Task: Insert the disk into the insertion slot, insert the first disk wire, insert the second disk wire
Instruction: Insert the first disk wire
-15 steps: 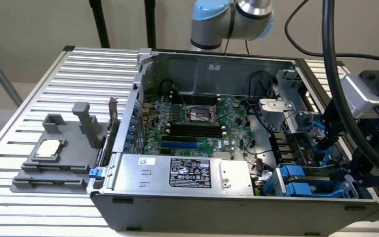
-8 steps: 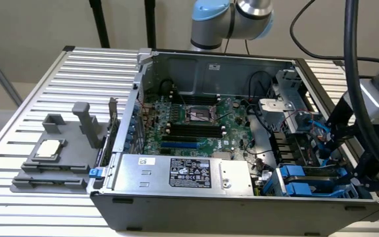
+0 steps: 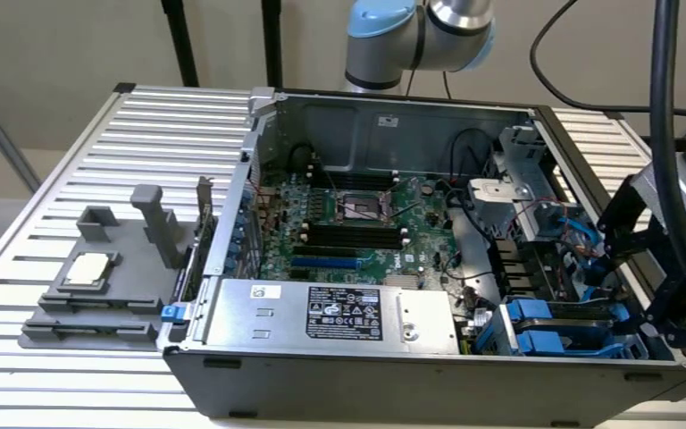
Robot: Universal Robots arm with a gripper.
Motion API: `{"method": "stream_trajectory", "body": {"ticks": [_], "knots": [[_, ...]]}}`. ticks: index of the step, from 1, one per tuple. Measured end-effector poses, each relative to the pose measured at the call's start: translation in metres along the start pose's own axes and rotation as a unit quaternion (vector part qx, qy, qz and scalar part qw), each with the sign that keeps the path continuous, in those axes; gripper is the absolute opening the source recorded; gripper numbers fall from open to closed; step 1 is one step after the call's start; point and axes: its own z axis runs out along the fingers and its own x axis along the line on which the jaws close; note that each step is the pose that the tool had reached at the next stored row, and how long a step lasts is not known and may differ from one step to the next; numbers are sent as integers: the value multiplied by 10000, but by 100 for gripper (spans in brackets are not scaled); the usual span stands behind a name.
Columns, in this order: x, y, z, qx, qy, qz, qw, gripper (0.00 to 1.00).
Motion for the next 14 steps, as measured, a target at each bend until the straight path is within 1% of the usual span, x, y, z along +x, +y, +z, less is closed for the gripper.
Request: {"method": "stream_trajectory", "body": {"ticks": [2,4,5,6,8,11,12,13,14], "knots": [[2,-18,5,3,-55,-28,10000,61],[4,-30,6,6,-118,-60,9999,61],[5,-35,7,7,-145,-77,9999,61],[5,-40,7,7,-160,-94,9998,61],[7,-47,6,5,-180,-128,9998,61],[12,-53,6,0,-192,-173,9997,61],[15,-55,5,-1,-193,-188,9996,58],[17,-57,5,-3,-196,-202,9996,58],[18,-58,4,-5,-198,-219,9996,51]]}}
